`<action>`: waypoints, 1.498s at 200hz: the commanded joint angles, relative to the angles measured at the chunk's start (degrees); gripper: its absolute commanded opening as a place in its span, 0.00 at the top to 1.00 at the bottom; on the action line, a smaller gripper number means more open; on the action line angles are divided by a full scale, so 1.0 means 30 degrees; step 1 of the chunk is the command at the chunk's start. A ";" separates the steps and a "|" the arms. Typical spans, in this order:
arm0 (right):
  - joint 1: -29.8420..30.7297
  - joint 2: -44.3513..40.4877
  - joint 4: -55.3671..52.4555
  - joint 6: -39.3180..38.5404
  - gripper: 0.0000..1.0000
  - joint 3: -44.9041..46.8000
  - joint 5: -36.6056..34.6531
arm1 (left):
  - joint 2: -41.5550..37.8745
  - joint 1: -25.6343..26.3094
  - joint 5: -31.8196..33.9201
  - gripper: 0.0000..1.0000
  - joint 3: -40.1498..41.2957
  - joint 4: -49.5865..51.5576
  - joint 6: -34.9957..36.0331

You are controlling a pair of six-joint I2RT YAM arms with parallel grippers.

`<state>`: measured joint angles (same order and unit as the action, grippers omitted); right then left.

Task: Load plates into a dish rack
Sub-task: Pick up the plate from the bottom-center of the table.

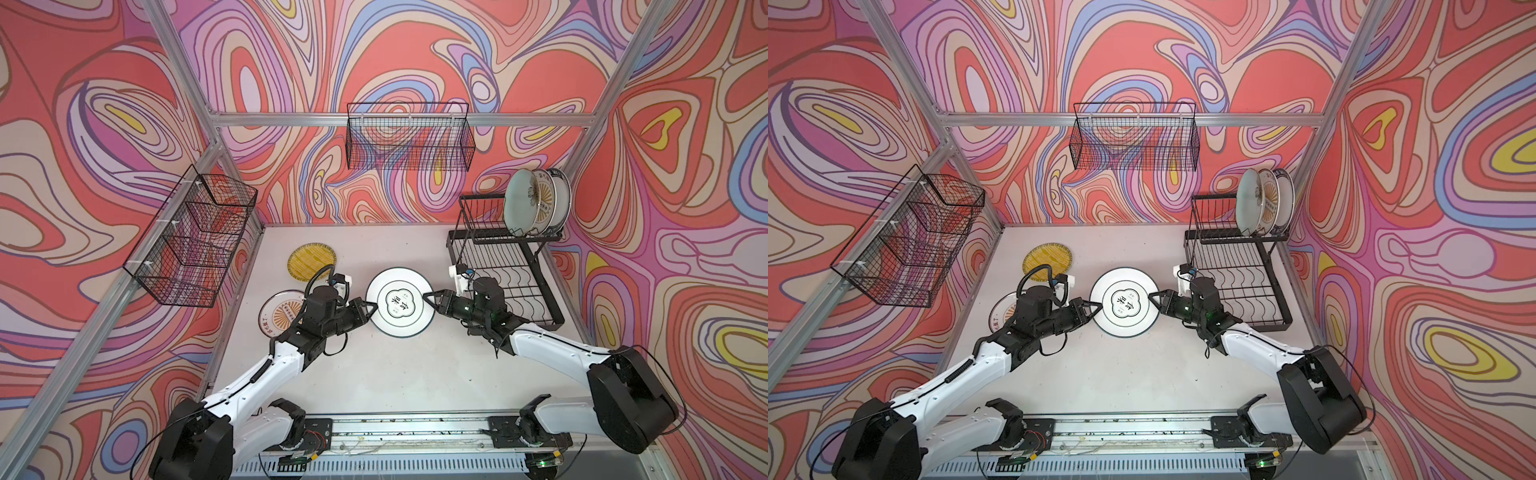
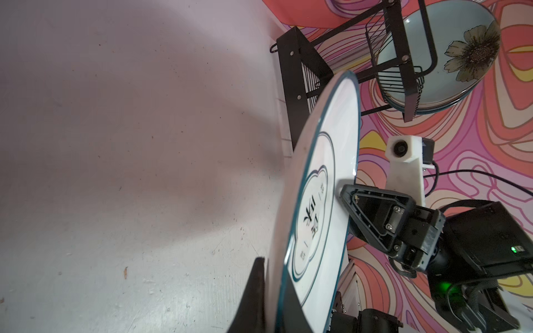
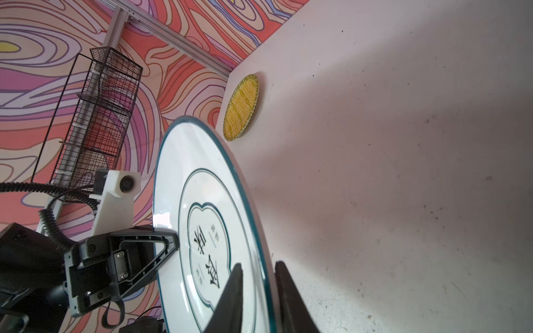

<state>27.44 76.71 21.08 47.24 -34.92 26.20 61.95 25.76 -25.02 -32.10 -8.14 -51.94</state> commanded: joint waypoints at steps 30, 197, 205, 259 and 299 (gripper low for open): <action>0.0252 0.0060 0.2362 0.0677 0.76 0.0213 0.1665 | -0.0057 0.0512 -0.0285 1.00 -0.0188 -0.2023 -0.0352; 0.0208 -0.0231 0.0318 -0.0370 1.00 -0.0682 0.0552 | 0.0246 0.0671 0.0531 0.73 -0.1678 0.1187 0.0706; 0.0214 -0.0344 0.0163 -0.0447 1.00 -0.0701 0.0447 | 0.0237 0.0682 0.0545 0.70 -0.1726 0.1331 0.0774; 0.0200 -0.1112 -0.0943 -0.0918 1.00 -0.0812 -0.0750 | 0.0026 0.0689 0.0546 0.61 -0.1863 0.2103 0.1072; 0.0208 -0.2329 -0.3453 -0.2370 1.00 -0.1408 -0.2575 | -0.0141 0.0672 0.0540 0.60 -0.1899 0.2689 0.1288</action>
<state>27.88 72.69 15.14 44.31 -36.42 23.53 62.87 27.46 -23.35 -35.73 -1.39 -49.45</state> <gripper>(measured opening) 0.080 0.394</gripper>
